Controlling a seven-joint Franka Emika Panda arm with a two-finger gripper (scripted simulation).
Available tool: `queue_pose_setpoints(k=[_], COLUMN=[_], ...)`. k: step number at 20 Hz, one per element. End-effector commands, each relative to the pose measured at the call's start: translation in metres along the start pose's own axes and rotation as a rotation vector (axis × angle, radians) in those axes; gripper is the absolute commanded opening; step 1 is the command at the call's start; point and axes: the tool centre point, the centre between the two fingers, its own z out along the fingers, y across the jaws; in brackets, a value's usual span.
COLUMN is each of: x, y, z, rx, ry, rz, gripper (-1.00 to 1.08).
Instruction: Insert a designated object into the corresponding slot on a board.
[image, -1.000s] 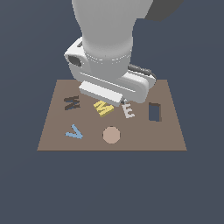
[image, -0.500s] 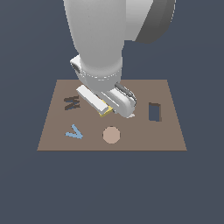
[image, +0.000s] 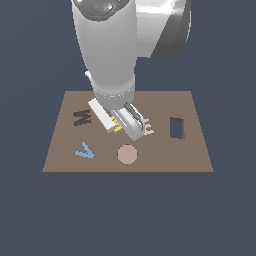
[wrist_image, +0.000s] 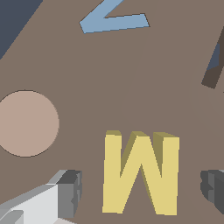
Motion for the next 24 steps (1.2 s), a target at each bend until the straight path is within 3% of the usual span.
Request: queue_pose_setpoints(k=[1,16,17,24], x=[0.000,0.000,0.000,0.000], y=[0.001,0.001,0.001,0.001], z=[0.003,0.025,0.025,0.025], rx=[0.001,0.001,0.001,0.001], ry=[0.000,0.000,0.000,0.000], rz=[0.026,0.038,0.038,0.038], gripper=[1.00,1.00,-1.00,-1.00])
